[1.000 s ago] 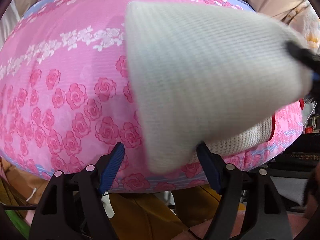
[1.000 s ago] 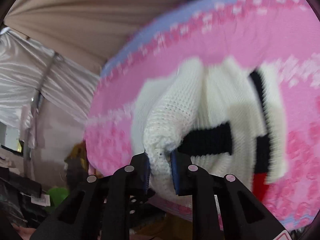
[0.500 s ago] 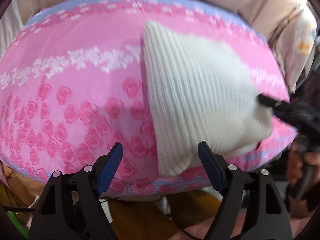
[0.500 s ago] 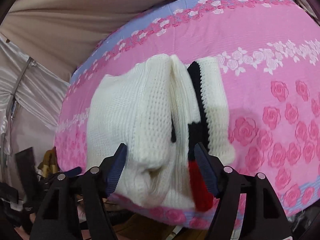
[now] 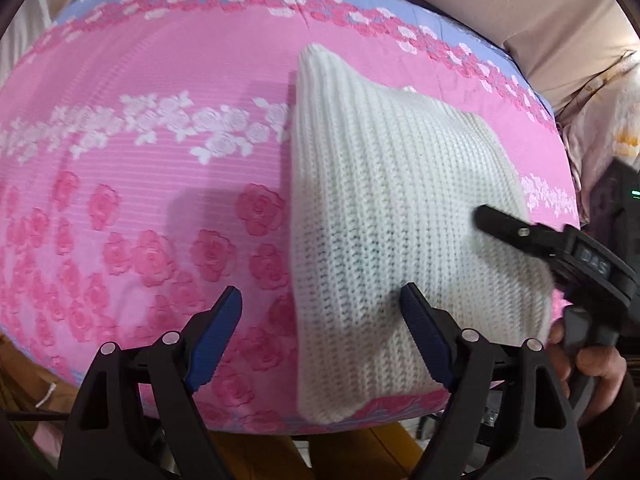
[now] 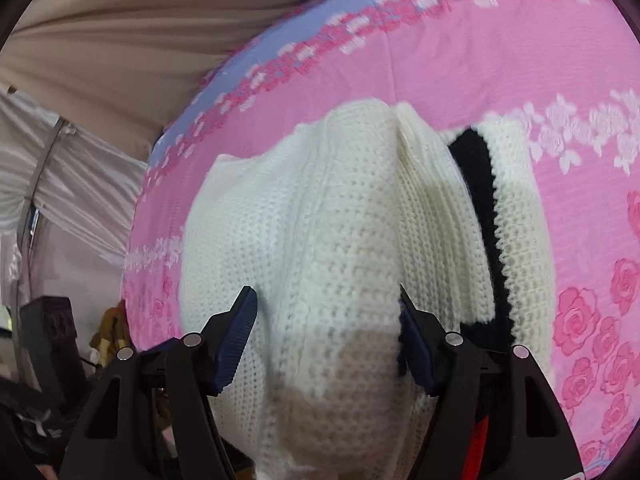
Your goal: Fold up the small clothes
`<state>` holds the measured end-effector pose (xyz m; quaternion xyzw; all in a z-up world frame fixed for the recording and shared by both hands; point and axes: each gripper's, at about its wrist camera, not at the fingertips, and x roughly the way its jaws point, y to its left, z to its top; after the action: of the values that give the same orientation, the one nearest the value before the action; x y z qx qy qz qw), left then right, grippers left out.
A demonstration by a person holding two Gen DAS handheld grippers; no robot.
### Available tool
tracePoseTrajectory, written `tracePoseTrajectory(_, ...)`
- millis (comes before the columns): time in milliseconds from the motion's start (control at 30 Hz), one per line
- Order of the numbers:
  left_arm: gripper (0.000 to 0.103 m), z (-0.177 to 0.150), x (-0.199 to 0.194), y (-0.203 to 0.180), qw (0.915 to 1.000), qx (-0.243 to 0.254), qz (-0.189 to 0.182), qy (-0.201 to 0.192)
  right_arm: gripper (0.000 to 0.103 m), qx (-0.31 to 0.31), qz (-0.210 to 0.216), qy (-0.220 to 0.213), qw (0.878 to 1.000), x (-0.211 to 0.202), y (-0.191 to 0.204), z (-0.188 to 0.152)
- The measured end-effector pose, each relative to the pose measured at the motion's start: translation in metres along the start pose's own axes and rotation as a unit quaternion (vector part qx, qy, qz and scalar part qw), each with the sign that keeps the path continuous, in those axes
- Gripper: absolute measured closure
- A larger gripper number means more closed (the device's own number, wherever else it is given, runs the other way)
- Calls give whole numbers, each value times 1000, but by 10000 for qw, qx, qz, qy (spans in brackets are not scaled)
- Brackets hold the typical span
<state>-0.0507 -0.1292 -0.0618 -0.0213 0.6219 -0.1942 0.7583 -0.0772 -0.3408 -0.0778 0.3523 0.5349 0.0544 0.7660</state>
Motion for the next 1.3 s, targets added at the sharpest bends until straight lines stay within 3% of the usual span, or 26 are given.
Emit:
tracePoseTrajectory(33, 24, 1, 0, 0, 10000, -38, -75, 32, 43, 152, 120, 155, 9997, 7, -6, 1)
tracePoseTrajectory(67, 24, 2, -2, 0, 9998, -67, -168, 39, 76, 321, 221, 202, 9990, 9, -12, 1)
tracePoseTrajectory(100, 24, 3, -6, -2, 9996, -69, -256, 9, 85, 457, 469, 226, 9976, 5, -13, 2)
tracePoseTrajectory(167, 24, 4, -19, -5, 9988, 33, -464, -128, 87, 528, 1158, -307, 9914, -36, -3, 2)
tracePoseTrajectory(200, 24, 3, -24, -6, 9984, 105, -531, -179, 87, 367, 1209, -585, 9903, -59, 5, 2)
tracePoseTrajectory(300, 22, -3, -19, -13, 9980, 392, -484, -71, 87, -53, 693, -1232, 9899, -110, 13, -4)
tracePoseTrajectory(367, 22, -10, -5, -16, 9976, 485, -446, 189, 80, -135, -52, -977, 9951, -92, -10, -6)
tracePoseTrajectory(433, 23, -20, 2, -19, 9957, 596, -486, 511, 80, 189, -576, -238, 9979, -51, -47, -9)
tracePoseTrajectory(467, 22, -25, 2, -22, 9941, 731, -522, 608, 78, 502, -611, -86, 9968, -41, -64, -16)
tracePoseTrajectory(533, 22, -37, -1, -25, 9915, 1009, -503, 643, 72, 886, 70, -505, 9948, -64, -72, -31)
tracePoseTrajectory(567, 22, -42, 0, -24, 9906, 1109, -437, 675, 60, 949, 229, -692, 9928, -78, -71, -39)
tracePoseTrajectory(633, 22, -49, 10, -20, 9905, 1092, -221, 809, 44, 940, 294, -854, 9915, -98, -68, -56)
tracePoseTrajectory(667, 22, -50, 15, -16, 9910, 975, -196, 893, 44, 860, 324, -794, 9926, -104, -67, -67)
tracePoseTrajectory(733, 27, -48, 21, -7, 9932, 663, -246, 922, 43, 773, 185, -521, 9955, -101, -66, -87)
tracePoseTrajectory(800, 50, -45, 24, -4, 9941, 530, -324, 891, 44, 652, 131, -400, 9970, -92, -63, -98)
tracePoseTrajectory(833, 56, -43, 26, -4, 9940, 553, -309, 891, 57, 607, 78, -407, 9973, -84, -63, -101)
tracePoseTrajectory(867, 63, -46, 24, -2, 9938, 597, -257, 902, 92, 648, 83, -394, 9971, -79, -61, -99)
tracePoseTrajectory(967, 66, -46, 19, -3, 9934, 751, 20, 865, 92, 787, 1309, -923, 9839, -109, -45, -98)
tracePoseTrajectory(1033, 66, -44, 21, -2, 9932, 751, 183, 869, 93, 511, 1374, -1015, 9840, -122, -33, -99)
tracePoseTrajectory(1067, 65, -44, 22, 1, 9933, 688, 166, 916, 93, 522, 1204, -904, 9872, -116, -39, -102)
tracePoseTrajectory(1133, 64, -44, 21, 5, 9935, 635, 79, 941, 92, 558, 45, -519, 9971, -86, -66, -111)
tracePoseTrajectory(1167, 63, -45, 20, 4, 9932, 680, 87, 943, 92, 550, -600, -194, 9965, -65, -84, -117)
tracePoseTrajectory(1267, 65, -44, -11, -2, 9936, 938, 241, 587, 87, 1114, -127, -416, 9928, -79, -102, -123)
tracePoseTrajectory(1300, 65, -42, -23, -5, 9940, 977, 231, 434, 81, 1070, -206, -581, 9924, -95, -94, -121)
